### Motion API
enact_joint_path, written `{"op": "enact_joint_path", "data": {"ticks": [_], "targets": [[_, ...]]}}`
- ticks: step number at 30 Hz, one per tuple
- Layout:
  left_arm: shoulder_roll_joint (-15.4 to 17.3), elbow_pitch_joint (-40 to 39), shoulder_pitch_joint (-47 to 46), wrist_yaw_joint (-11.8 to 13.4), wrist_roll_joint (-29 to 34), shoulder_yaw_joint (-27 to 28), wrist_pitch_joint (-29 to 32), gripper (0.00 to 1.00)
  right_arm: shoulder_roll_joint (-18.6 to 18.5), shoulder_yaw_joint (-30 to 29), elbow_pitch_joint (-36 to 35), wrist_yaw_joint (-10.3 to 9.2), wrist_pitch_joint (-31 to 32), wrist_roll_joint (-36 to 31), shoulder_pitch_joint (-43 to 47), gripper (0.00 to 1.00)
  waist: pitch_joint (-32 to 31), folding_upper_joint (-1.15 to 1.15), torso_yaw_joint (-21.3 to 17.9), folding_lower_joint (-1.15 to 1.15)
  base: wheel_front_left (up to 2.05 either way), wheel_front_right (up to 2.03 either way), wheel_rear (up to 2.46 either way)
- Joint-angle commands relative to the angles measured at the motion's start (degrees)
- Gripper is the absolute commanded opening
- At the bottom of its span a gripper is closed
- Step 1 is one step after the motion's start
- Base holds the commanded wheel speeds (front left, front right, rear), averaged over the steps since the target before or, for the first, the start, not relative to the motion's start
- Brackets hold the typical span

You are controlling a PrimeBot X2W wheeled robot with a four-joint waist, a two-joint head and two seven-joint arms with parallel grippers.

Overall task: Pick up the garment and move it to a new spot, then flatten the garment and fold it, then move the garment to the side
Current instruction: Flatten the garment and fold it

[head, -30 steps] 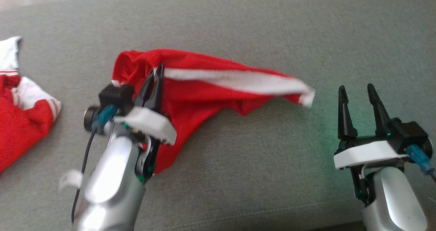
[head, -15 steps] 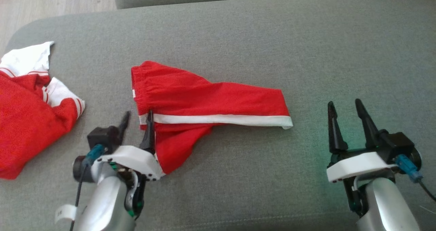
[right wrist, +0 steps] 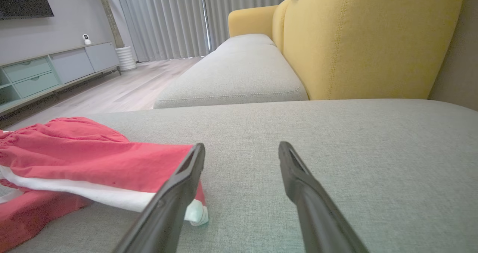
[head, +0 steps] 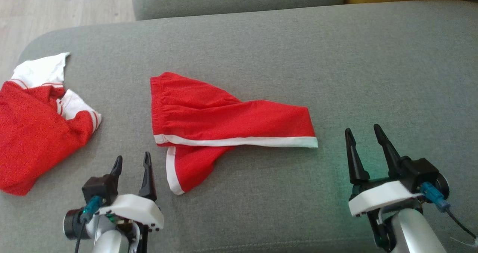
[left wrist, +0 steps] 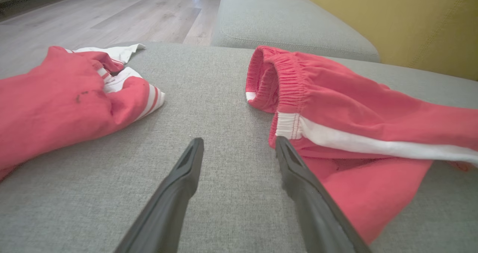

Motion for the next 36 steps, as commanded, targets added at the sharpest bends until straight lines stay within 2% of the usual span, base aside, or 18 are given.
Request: {"op": "enact_joint_path", "data": {"ticks": [1,8,25,29,36], "targets": [[0.7,-2.7,-1.3,0.1,-0.2,1.5,-0.7,1.0,-0.1,1.3,-1.5,0.37,-0.4,0.2,-1.0,1.0,0.0,0.0,0.4,0.0,0.0,0.0,0.0],[0.7,-6.6,0.9,0.3,0.4,0.8,-0.7,1.0,-0.1,0.8,-1.2,0.37,-0.4,0.2,-0.5,1.0,-0.9,0.0,1.3,0.0,0.0,0.0,0.0],[0.7,-7.3,4.2,0.6,1.1,1.0,-0.7,1.0,-0.1,1.1,0.4,0.37,-0.4,0.6,1.4,1.0,-3.0,0.0,0.5,0.0,0.0,0.0,0.0],[0.7,-7.3,2.6,-1.2,0.4,0.2,-0.7,1.0,-0.1,2.0,1.1,0.37,-0.4,0.7,0.6,1.0,-1.2,0.0,0.7,0.0,0.0,0.0,0.0],[0.7,-4.6,-2.9,-7.1,-1.0,-0.1,-0.7,1.0,-0.1,3.0,1.4,0.37,-0.4,0.8,-1.5,1.0,2.6,0.0,0.3,0.0,0.0,0.0,0.0]]}}
